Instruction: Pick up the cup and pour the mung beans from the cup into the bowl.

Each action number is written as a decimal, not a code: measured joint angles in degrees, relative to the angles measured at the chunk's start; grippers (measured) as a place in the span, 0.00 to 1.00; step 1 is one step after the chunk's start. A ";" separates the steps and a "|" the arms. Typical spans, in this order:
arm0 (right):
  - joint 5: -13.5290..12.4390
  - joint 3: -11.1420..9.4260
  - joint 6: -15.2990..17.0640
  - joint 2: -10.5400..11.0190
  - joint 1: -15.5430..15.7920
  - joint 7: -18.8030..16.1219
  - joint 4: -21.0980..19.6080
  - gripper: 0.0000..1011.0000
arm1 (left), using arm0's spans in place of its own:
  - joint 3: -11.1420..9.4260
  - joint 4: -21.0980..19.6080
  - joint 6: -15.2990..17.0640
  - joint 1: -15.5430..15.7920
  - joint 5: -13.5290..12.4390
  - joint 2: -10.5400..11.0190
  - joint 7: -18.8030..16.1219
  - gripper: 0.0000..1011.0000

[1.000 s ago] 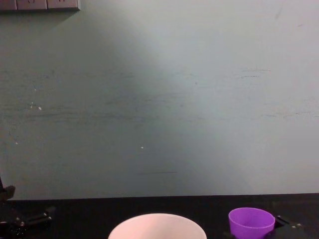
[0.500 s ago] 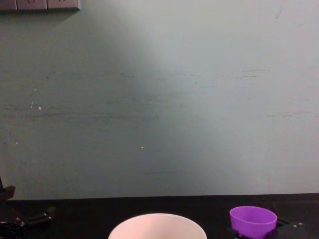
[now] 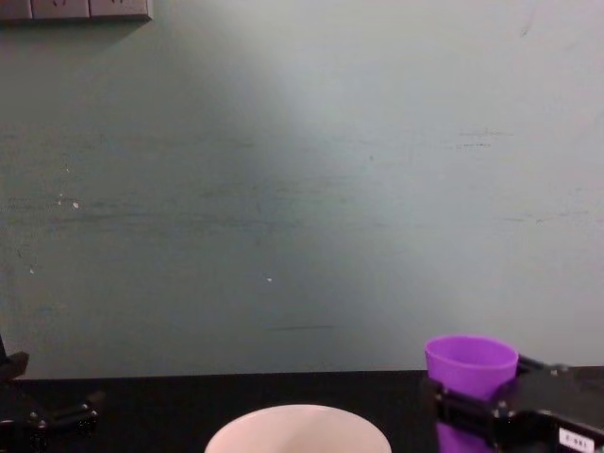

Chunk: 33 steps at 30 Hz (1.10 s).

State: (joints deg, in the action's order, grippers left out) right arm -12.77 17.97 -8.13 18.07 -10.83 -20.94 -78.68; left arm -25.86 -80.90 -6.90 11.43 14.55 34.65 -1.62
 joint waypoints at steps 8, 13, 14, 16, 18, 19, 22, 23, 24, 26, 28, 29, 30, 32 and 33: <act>0.75 -0.50 1.06 0.47 0.51 0.10 -4.45 0.72 | 0.00 0.00 0.00 0.00 0.00 0.00 0.00 0.99; 1.28 -0.62 1.49 0.60 0.61 0.41 -5.70 0.72 | 0.00 0.00 0.00 0.00 0.00 0.00 0.00 0.99; 1.38 -0.64 1.50 0.58 0.63 0.47 -5.77 0.72 | 0.00 0.00 0.00 0.00 0.00 0.00 0.00 0.99; 1.81 -0.68 1.41 0.51 0.74 0.89 -5.92 0.72 | 0.00 0.00 0.00 0.00 0.00 0.00 0.00 0.99; 1.81 -0.69 1.41 0.51 0.74 0.89 -5.95 0.72 | 0.00 0.00 0.00 0.00 0.00 0.00 0.00 0.99; 1.81 -0.69 1.41 0.51 0.74 0.88 -5.97 0.72 | 0.00 0.00 0.00 0.00 0.00 0.00 0.00 0.99; 1.79 -0.69 1.41 0.52 0.74 0.86 -5.99 0.72 | 0.00 0.00 0.00 0.00 0.00 0.00 0.00 0.99; 1.77 -0.69 1.41 0.52 0.73 0.85 -6.00 0.72 | 0.00 0.00 0.00 0.00 0.00 0.00 0.00 0.99; 1.77 -0.69 1.41 0.53 0.73 0.84 -6.01 0.72 | 0.00 0.00 0.00 0.00 0.00 0.00 0.00 0.99; 1.75 -0.68 1.41 0.54 0.72 0.82 -6.02 0.72 | 0.00 0.00 0.00 0.00 0.00 0.00 0.00 0.99; 1.72 -0.68 1.42 0.54 0.71 0.81 -6.02 0.72 | 0.00 0.00 0.00 0.00 0.00 0.00 0.00 0.99; 1.69 -0.68 1.42 0.55 0.71 0.80 -6.03 0.72 | 0.00 0.00 0.00 0.00 0.00 0.00 0.00 0.99; 1.69 -0.68 1.42 0.55 0.71 0.80 -6.03 0.72 | 0.00 0.00 0.00 0.00 0.00 0.00 0.00 0.99; 1.64 -0.68 1.42 0.56 0.71 0.77 -6.04 0.72 | 0.00 0.00 0.00 0.00 0.00 0.00 0.00 0.99; 1.63 -0.68 1.42 0.56 0.71 0.76 -6.05 0.72 | 0.00 0.00 0.00 0.00 0.00 0.00 0.00 0.99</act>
State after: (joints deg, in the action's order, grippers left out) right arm -11.14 17.29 -6.71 18.63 -10.12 -20.17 -84.73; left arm -25.86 -80.90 -6.90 11.43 14.55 34.65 -1.62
